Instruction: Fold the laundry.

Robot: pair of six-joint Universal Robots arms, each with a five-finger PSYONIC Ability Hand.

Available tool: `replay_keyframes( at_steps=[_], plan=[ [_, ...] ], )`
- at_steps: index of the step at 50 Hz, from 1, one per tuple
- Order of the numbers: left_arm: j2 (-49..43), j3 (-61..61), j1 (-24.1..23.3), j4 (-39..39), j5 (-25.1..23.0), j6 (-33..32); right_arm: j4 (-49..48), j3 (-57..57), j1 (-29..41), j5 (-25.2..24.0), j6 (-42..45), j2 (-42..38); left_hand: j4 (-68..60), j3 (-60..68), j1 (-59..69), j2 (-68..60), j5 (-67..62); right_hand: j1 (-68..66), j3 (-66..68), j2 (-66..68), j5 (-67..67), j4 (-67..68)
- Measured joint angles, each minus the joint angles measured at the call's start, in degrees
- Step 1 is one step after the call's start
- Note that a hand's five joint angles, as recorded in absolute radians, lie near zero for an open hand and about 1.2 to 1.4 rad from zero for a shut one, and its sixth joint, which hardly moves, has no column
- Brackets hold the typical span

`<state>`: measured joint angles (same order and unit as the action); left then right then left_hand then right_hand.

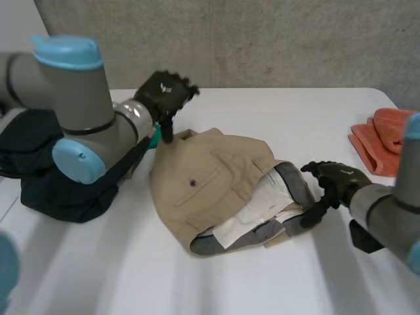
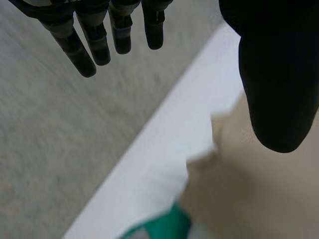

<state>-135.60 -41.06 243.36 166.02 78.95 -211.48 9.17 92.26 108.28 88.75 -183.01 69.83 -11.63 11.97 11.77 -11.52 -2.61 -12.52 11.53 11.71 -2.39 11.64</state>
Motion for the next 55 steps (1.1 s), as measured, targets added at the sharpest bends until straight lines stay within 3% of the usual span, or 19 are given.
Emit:
replay_keyframes(
  at_steps=[8,10,15,17,20,28,36,41,47,50,51,55],
  plan=[
    [-12.59,9.67,2.45,-3.03,-0.80,-8.08,-8.98,-5.33,3.14,8.36,-4.58,-8.79,0.00,0.00,0.00,0.00,0.00,0.00,0.00,0.00,0.00,0.00],
    [-14.49,11.26,2.60,-4.15,-0.90,-9.35,-9.62,-7.53,3.77,9.95,-4.58,-11.21,-1.39,1.31,1.67,-1.45,-1.23,-5.37,5.85,5.84,-4.82,5.70],
    [-16.76,13.59,2.30,-7.03,-0.36,-11.80,-8.85,-11.99,4.42,11.92,-3.79,-15.37,-43.88,43.03,48.03,-43.98,-42.10,-47.45,47.79,48.66,-46.01,47.61],
    [-16.09,13.60,1.87,-7.59,0.75,-11.82,-8.63,-13.09,4.23,12.08,-3.38,-16.02,-53.47,52.28,53.97,-53.74,-51.08,-51.56,54.10,54.59,-52.05,54.23],
    [-12.79,11.99,0.73,-7.79,3.88,-10.33,-8.73,-15.57,3.01,11.74,-1.83,-16.58,-56.50,55.08,53.97,-56.36,-52.63,-51.56,56.15,55.65,-52.43,56.53],
    [2.19,1.11,-3.34,-4.39,10.48,-3.53,-10.74,-23.70,-1.03,7.97,3.70,-17.17,-56.73,55.33,53.97,-56.59,-52.63,-51.56,56.17,55.65,-52.42,56.72],
    [18.16,-13.20,-10.76,0.63,17.30,4.60,-13.63,-40.35,-3.94,-0.01,5.29,-21.40,-56.97,55.67,53.97,-56.86,-52.63,-51.56,56.17,55.65,-52.89,56.72],
    [20.77,-18.76,-15.63,1.58,22.18,9.80,-16.13,-45.79,-4.42,-4.84,3.16,-23.83,-56.99,55.72,53.97,-56.93,-52.63,-51.56,56.17,55.65,-52.96,56.72],
    [16.80,-22.43,-20.80,1.42,25.02,16.46,-16.65,-44.46,-4.65,-10.53,2.08,-26.08,-51.00,50.63,51.34,-51.14,-50.16,-51.36,56.10,55.35,-52.88,56.64],
    [13.77,-22.63,-21.93,0.45,25.34,19.14,-14.90,-41.54,-5.01,-11.57,3.02,-26.25,-39.08,37.90,37.08,-38.22,-38.28,-36.12,39.57,38.75,-37.76,39.99],
    [12.45,-22.49,-22.28,-0.67,25.32,20.62,-13.45,-39.71,-5.38,-11.53,3.98,-25.95,-26.60,26.57,24.00,-26.83,-25.66,-21.80,25.10,22.94,-22.78,25.55],
    [11.98,-21.85,-22.30,-3.90,24.72,23.03,-9.49,-36.15,-6.48,-10.12,6.62,-23.70,-11.06,10.83,9.67,-11.25,-9.96,-3.85,5.46,4.99,-3.91,5.33]
  ],
)
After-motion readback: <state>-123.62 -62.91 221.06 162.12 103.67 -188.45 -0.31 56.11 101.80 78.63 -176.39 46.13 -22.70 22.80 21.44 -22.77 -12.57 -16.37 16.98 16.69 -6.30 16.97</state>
